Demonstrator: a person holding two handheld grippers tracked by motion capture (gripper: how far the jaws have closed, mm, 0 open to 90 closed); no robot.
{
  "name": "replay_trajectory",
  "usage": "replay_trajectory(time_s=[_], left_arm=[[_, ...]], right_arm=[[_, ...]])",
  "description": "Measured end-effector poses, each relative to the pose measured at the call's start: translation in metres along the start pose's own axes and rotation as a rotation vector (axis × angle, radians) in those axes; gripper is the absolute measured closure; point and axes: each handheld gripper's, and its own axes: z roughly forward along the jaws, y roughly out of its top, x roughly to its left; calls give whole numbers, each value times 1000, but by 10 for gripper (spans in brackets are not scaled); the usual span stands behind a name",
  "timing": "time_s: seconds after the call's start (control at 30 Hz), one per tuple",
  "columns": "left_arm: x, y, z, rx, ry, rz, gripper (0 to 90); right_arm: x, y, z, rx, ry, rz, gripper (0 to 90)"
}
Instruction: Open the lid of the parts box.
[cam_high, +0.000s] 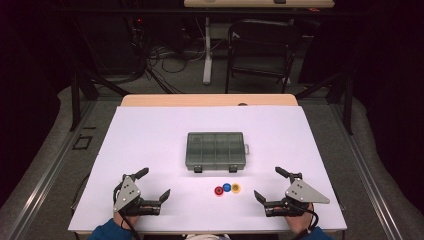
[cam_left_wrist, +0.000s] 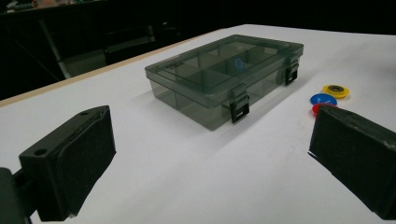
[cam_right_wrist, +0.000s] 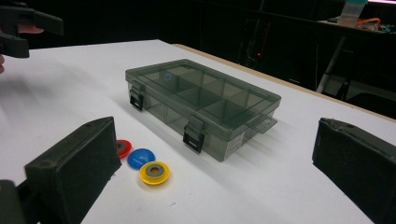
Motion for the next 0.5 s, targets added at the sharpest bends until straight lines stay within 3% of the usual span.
replay_trajectory(time_s=[0.33,0.5], left_arm=[[0,1,1,16,-10,1,1],[3,3,4,29,-20,6,1]], right_arm=[[-2,2,3,15,9,6,0],[-8,5,6,58,10,3,0]])
